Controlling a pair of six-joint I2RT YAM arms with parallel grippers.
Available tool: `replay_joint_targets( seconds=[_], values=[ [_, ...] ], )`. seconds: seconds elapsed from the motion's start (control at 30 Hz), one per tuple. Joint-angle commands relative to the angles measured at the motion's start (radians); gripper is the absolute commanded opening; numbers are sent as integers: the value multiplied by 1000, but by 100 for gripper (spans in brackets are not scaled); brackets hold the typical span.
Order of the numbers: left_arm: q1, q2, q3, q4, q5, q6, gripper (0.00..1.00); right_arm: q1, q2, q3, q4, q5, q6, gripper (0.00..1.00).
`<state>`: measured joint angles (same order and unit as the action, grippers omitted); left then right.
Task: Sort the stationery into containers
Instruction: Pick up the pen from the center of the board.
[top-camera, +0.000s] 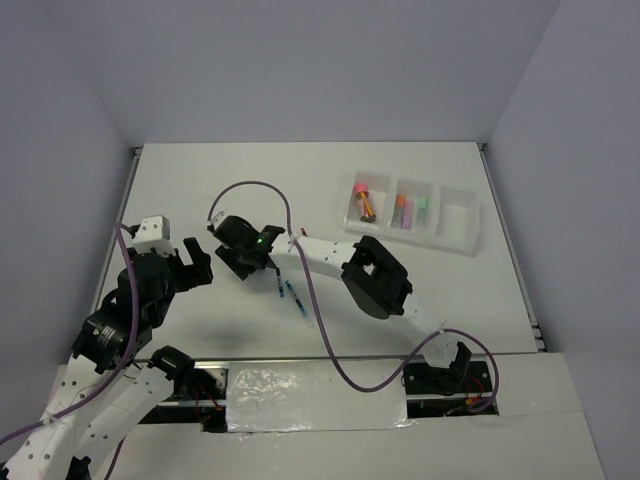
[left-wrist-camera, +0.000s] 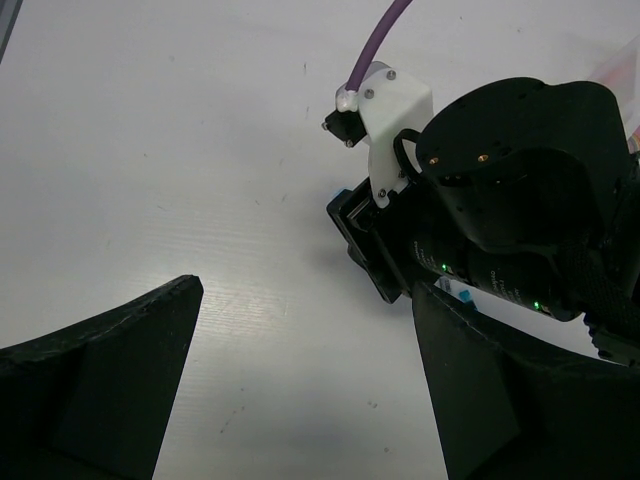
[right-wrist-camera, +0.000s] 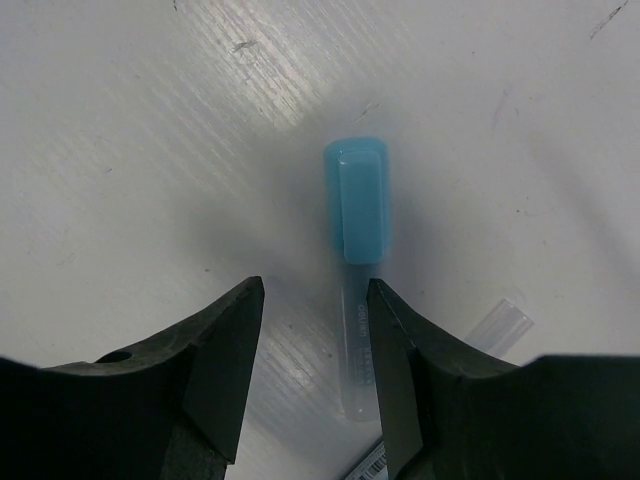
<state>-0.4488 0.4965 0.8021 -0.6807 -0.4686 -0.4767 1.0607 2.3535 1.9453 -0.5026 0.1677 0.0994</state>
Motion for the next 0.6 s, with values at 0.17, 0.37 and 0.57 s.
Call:
replay_joint_targets(
  seconds=[0.17,0.37,0.57],
  values=[
    [-5,4,5,33,10,4,99,2,-201,-141,99,-23,33,55],
    [-5,4,6,32,5,3,99,-22,-186,-99,55,-27,20,58],
    [-5,4,5,36,13,6,99,-44,-102,-66,33,-20,3,58]
  ],
)
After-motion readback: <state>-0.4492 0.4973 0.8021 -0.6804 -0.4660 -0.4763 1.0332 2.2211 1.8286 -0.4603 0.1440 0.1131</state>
